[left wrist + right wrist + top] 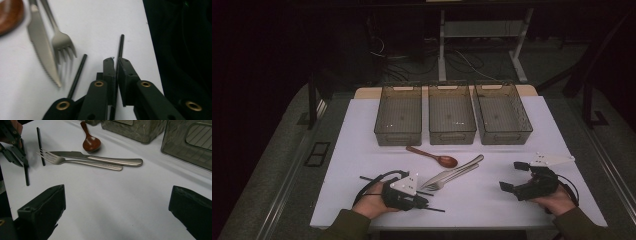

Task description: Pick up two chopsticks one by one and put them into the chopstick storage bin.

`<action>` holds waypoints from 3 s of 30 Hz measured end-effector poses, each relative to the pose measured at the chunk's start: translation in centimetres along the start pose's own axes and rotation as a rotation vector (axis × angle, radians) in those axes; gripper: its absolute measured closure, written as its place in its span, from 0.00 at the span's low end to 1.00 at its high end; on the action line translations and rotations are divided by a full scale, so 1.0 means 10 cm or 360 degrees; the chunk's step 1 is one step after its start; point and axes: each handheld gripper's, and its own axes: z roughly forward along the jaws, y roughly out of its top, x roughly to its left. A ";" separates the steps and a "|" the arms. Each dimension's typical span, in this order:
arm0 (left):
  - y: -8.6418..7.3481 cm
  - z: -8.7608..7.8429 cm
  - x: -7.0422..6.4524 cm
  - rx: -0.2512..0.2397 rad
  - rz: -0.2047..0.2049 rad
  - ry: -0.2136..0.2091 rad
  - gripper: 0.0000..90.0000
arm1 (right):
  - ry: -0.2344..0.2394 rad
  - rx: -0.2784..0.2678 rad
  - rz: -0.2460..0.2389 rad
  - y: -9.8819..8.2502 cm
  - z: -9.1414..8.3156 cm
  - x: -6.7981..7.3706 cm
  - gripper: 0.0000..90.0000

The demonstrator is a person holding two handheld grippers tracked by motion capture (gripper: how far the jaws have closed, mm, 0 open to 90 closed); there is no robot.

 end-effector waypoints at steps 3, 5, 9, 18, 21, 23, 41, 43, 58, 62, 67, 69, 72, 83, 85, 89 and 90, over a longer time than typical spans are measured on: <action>0.00 0.04 0.00 0.0034 0.0010 0.0005 0.91 | -0.0001 0.0001 0.0002 0.00 0.00 0.00 0.01; 0.00 0.05 -0.01 0.0035 0.0012 0.0011 0.93 | -0.0001 0.0002 0.0001 0.00 0.00 0.00 0.01; 0.00 0.04 -0.01 0.0036 0.0014 0.0011 0.95 | 0.0000 0.0002 0.0003 0.00 0.00 0.00 0.01; -0.08 -0.05 0.03 0.0044 -0.0024 0.0054 0.95 | 0.0001 0.0003 0.0000 0.00 0.00 0.00 0.01; -0.16 -0.15 0.07 0.0049 -0.0059 0.0096 0.95 | 0.0001 0.0000 0.0001 0.00 0.00 0.00 0.01; -0.23 -0.22 0.10 0.0044 -0.0092 0.0124 0.95 | 0.0001 -0.0001 0.0003 0.00 0.00 0.00 0.01; -0.66 -0.66 -0.09 0.0012 -0.0344 0.0396 0.80 | 0.0007 -0.0002 0.0006 0.00 0.00 0.00 0.01; -0.69 -0.70 -0.11 0.0005 -0.0346 0.0403 0.82 | 0.0007 -0.0004 0.0000 0.00 0.00 0.00 0.01; -0.80 -0.72 -0.10 0.0018 -0.0325 0.0352 0.93 | 0.0008 -0.0002 -0.0003 0.00 0.00 0.01 0.01; -0.82 -0.73 -0.09 -0.0008 -0.0316 0.0315 0.95 | 0.0009 -0.0002 -0.0005 0.00 0.00 0.01 0.01; -0.82 -0.74 -0.09 -0.0018 -0.0322 0.0281 0.95 | 0.0007 -0.0001 -0.0001 0.00 0.00 0.00 0.01; -0.80 -0.76 -0.09 -0.0035 -0.0308 0.0276 0.95 | 0.0008 -0.0001 -0.0002 0.00 0.00 0.00 0.01; -0.76 -0.79 -0.10 -0.0061 -0.0306 0.0272 0.95 | 0.0006 0.0000 0.0000 0.00 0.00 0.00 0.01; -0.63 -0.83 -0.08 -0.0054 -0.0326 0.0295 0.95 | 0.0002 0.0001 -0.0001 0.00 0.00 0.00 0.01; -0.63 -0.86 -0.10 -0.0059 -0.0330 0.0301 0.95 | 0.0003 0.0000 0.0003 0.00 0.00 0.00 0.01; -0.65 -0.89 -0.11 -0.0066 -0.0329 0.0300 0.95 | 0.0003 0.0000 0.0001 0.00 0.00 0.00 0.01; -0.64 -0.90 -0.11 -0.0058 -0.0321 0.0297 0.95 | 0.0003 0.0000 -0.0001 0.00 0.00 0.00 0.01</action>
